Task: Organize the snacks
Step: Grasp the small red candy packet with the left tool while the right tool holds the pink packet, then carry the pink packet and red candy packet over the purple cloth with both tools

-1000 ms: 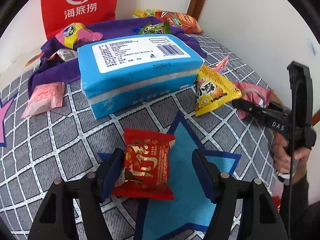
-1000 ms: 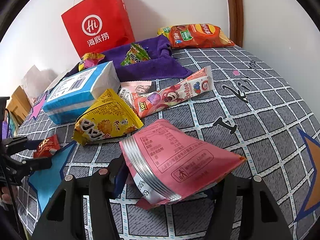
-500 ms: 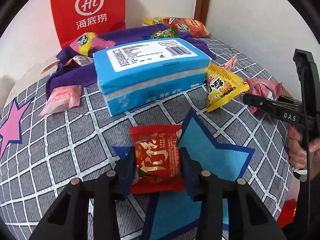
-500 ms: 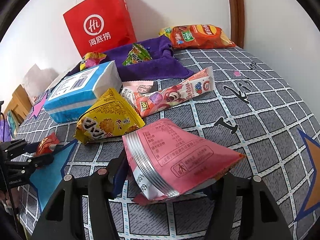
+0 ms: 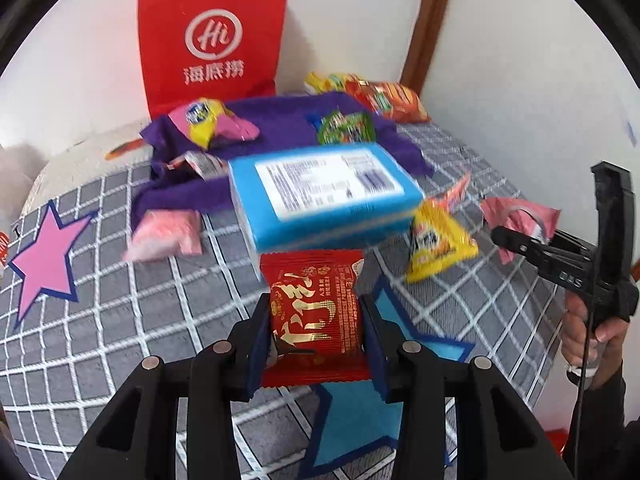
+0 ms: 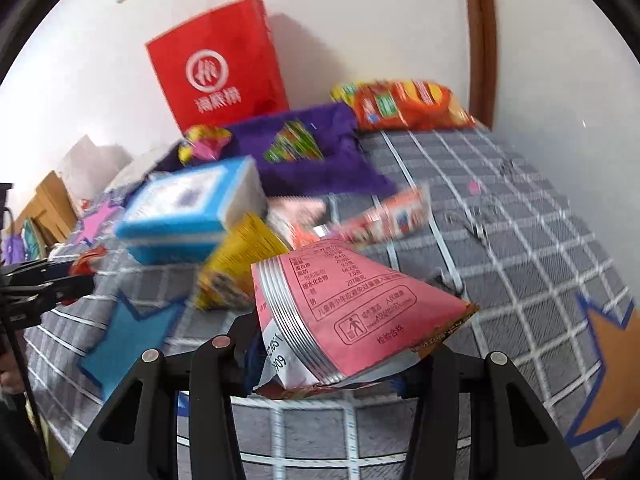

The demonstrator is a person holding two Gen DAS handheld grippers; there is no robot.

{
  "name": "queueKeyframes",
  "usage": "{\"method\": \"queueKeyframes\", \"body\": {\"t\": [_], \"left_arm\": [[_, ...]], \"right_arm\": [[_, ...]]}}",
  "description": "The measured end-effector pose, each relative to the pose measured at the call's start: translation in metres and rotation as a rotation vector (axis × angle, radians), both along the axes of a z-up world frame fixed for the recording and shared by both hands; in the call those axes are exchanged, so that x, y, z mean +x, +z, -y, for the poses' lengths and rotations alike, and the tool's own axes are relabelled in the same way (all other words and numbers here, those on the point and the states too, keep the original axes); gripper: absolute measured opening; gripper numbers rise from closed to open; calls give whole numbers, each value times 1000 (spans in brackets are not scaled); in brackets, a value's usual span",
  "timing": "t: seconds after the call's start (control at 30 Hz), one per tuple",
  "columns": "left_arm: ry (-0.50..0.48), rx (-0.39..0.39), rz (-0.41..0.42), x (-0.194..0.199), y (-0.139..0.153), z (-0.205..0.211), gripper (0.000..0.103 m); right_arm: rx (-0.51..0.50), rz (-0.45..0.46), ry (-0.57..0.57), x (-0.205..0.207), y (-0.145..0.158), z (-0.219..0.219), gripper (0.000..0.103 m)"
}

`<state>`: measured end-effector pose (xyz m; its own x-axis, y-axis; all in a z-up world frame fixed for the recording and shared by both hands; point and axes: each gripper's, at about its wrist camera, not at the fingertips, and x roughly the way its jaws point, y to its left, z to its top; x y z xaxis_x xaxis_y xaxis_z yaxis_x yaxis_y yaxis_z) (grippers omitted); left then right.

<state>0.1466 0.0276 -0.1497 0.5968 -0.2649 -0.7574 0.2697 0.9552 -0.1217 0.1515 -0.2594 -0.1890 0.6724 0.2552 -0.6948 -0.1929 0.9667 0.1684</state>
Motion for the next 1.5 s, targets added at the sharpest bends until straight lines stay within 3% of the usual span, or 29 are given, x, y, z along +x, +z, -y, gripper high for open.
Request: {"method": "queueKeyframes", "body": {"t": [0.4, 0.67, 0.9, 1.07, 1.2, 1.3, 1.4, 1.5], "left_arm": [[88, 22, 92, 52, 63, -16, 40], [114, -15, 125, 99, 84, -28, 40], [153, -55, 119, 141, 88, -43, 40], [230, -75, 119, 170, 90, -63, 40], [272, -52, 79, 182, 80, -76, 40], [280, -40, 61, 185, 73, -83, 40], [292, -53, 48, 190, 68, -86, 40], [284, -57, 39, 192, 63, -83, 40]], "right_arm": [[-25, 112, 45, 60, 109, -34, 48], [-51, 131, 99, 110, 143, -77, 48], [-50, 108, 123, 159, 143, -97, 48], [-36, 64, 142, 202, 136, -111, 48], [19, 12, 159, 230, 120, -122, 48], [6, -17, 170, 238, 98, -128, 48], [-24, -108, 175, 252, 73, -134, 48], [-42, -116, 187, 255, 67, -136, 48]]}}
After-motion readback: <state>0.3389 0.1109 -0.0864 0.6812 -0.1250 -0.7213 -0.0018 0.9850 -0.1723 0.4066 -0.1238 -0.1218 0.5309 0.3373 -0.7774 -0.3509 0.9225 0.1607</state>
